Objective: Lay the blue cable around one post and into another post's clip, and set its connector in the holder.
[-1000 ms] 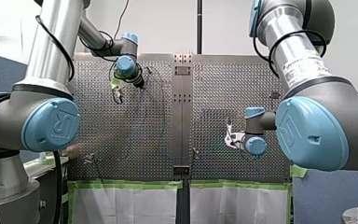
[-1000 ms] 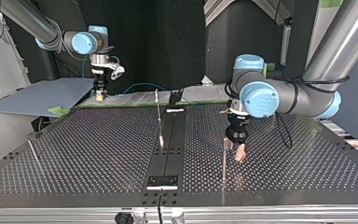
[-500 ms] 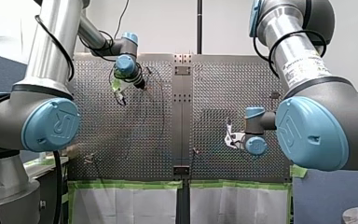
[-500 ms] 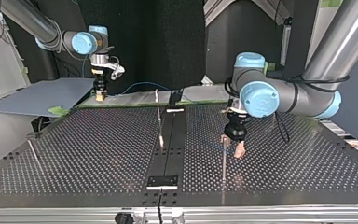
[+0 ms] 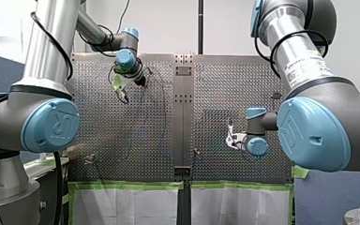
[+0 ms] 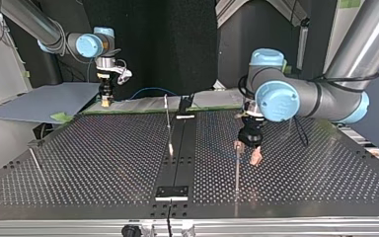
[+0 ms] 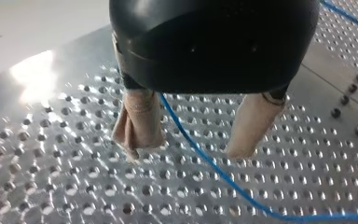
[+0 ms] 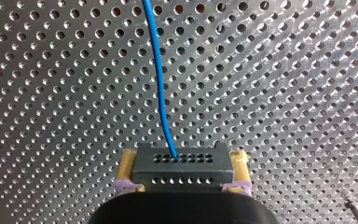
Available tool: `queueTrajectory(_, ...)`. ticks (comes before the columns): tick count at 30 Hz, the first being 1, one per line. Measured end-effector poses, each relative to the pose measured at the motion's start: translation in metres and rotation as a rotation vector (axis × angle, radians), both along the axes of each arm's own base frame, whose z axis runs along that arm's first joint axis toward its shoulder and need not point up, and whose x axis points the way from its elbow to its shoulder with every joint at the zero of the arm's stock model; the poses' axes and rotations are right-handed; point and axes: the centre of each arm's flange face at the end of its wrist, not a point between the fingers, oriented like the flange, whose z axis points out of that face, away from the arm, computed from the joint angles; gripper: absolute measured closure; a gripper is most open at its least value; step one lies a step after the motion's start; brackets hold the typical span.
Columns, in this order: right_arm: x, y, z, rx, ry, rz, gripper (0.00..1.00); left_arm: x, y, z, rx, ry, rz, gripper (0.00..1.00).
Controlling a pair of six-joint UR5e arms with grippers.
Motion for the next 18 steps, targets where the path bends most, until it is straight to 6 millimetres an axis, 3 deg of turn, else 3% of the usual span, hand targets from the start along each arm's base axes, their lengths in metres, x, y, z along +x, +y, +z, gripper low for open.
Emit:
queueTrajectory(15,0.000,-0.001,0.001,-0.001,-0.006,0.000,1.00,-0.048,0.026,0.016,-0.098,0.036,0.110,0.00)
queueTrajectory(18,0.000,-0.002,0.002,-0.001,-0.011,-0.001,1.00,-0.058,0.032,0.030,-0.086,0.026,0.139,0.00)
